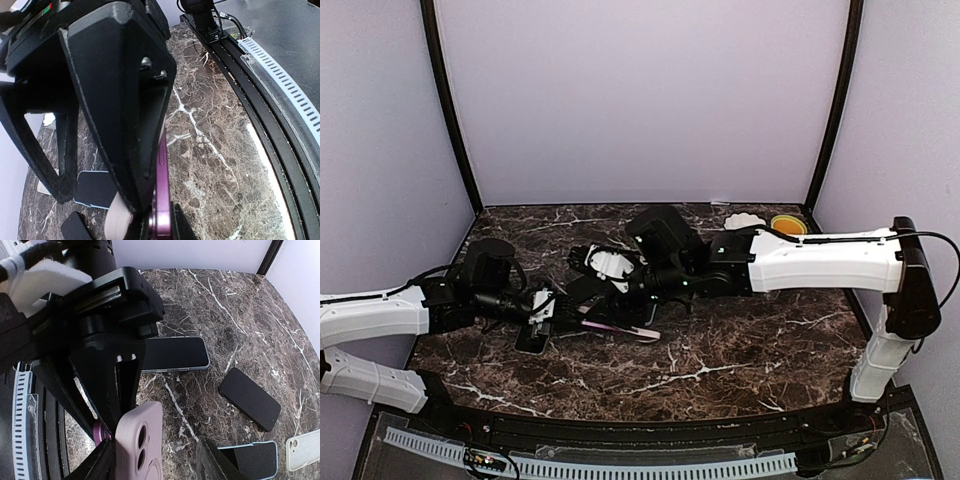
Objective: Take the phone out of the phone case
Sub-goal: Remove the phone case from the phone.
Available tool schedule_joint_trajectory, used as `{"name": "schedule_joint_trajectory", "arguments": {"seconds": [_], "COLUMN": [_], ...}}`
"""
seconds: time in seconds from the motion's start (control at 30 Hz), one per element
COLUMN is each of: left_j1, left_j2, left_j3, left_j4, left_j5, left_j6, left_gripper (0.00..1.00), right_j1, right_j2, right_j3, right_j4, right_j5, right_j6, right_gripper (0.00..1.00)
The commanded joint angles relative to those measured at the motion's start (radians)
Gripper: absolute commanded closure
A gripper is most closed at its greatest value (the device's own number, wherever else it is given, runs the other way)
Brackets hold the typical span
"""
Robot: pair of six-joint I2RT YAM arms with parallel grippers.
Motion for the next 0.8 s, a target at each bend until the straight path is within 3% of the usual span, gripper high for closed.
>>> {"name": "schedule_joint_trajectory", "arguments": {"seconds": [0.0, 0.77], "left_j1": [-0.004, -0.005], "left_j2": [-0.037, -0.036], "left_j3": [0.04, 0.038], "left_j4": [0.047, 0.06], "left_j5": [-0.005, -0.064], "left_j6": [0.003, -0.002], "left_gripper": [1.0, 1.0], "right_j1": [0.012, 0.059], "right_j2": [0.013, 0.093], "right_j3": [-0.002, 0.035], "right_j4": [-0.011, -0.101], "right_j5": [0.014, 0.12], "right_j6": [-0.009, -0.059], "right_gripper": [0.45, 0.7]}}
